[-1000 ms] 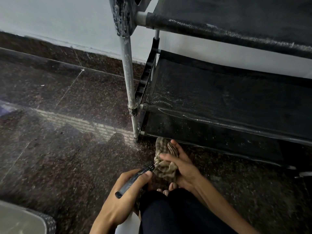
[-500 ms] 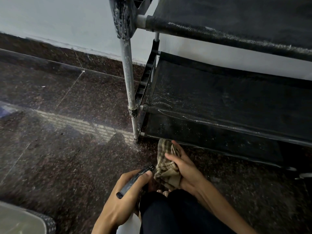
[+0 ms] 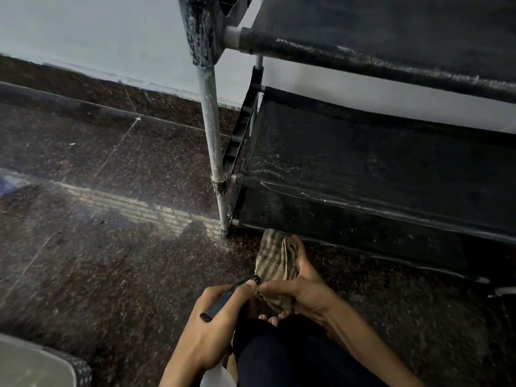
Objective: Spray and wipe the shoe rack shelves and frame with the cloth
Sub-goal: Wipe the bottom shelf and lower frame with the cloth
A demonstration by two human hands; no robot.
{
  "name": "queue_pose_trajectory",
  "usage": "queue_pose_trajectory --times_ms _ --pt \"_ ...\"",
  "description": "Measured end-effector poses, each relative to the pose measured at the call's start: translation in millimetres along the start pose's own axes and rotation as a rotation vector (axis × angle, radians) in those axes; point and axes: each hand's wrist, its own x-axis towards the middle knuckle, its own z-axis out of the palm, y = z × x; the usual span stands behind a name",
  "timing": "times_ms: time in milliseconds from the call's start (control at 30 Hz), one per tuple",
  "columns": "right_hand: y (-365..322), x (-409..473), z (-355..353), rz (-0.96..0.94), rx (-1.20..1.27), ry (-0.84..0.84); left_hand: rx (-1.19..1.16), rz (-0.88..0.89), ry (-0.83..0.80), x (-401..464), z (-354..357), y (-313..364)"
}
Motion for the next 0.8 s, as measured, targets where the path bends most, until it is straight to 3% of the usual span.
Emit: queue_pose_trajectory --times_ms 167,333,633,800 --pt "0 1 -2 -0.047 -0.055 0.012 0.097 0.015 0.048 1 1 1" --pt "1 2 -5 -0.048 -0.016 0.005 0.118 0.127 -0.070 4 2 3" --pt "6 5 -6 -0.151 -0.067 -0.016 0.116 0.245 0.092 12 10 -10" --pt "9 9 -7 -0.170 -0.030 -0.001 0.164 0.272 0.049 14 13 -9"
